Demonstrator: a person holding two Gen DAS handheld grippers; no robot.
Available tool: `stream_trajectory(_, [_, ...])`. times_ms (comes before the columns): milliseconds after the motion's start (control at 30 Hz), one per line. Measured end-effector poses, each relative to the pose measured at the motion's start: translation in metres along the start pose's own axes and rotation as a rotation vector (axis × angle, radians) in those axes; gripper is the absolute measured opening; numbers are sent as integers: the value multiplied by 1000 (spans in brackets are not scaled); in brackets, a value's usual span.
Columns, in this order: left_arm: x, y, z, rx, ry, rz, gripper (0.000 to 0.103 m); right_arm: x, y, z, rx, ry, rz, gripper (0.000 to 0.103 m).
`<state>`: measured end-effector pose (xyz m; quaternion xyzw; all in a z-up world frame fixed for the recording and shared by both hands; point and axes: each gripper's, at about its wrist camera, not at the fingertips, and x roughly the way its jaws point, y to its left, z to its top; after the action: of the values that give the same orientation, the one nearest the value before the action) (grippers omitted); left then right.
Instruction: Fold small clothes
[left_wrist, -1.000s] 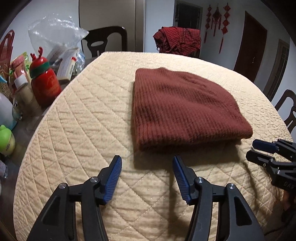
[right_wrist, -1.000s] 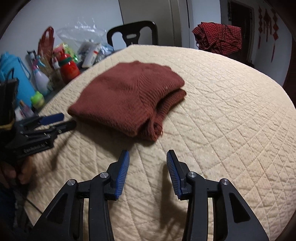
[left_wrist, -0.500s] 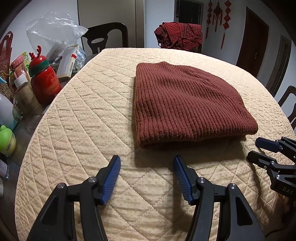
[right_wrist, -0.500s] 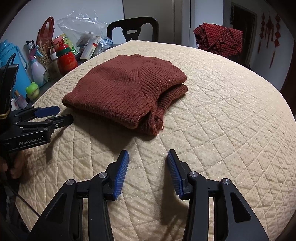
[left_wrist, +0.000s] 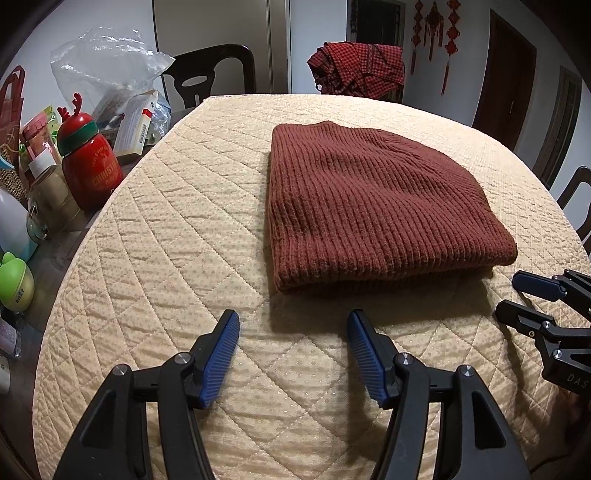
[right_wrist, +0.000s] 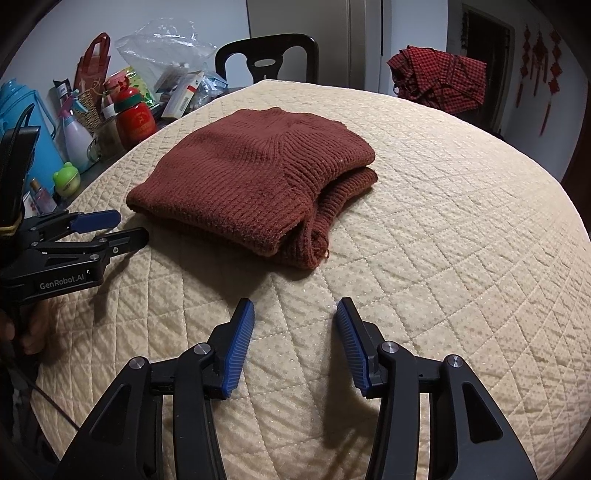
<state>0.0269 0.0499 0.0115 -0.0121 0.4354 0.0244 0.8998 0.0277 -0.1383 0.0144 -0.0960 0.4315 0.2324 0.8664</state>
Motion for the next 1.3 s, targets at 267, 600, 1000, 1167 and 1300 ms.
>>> stream_trajectory(267, [1,2,0,4,2,3,65,0,0,0,0,0,0,48])
stream_trajectory(600, [1,0,0,11,4,7,65,1,1,0,1,0,0,48])
stream_trajectory(1000, [1,0,0,8,3,4,66,1,1,0,1,0,0,48])
stream_trajectory(1167, [1,0,0,10,3,8,67,1,1,0,2,-1,1,49])
stream_trajectory(1300, [1,0,-1,4,3,9,69,1,1,0,2,-1,0,49])
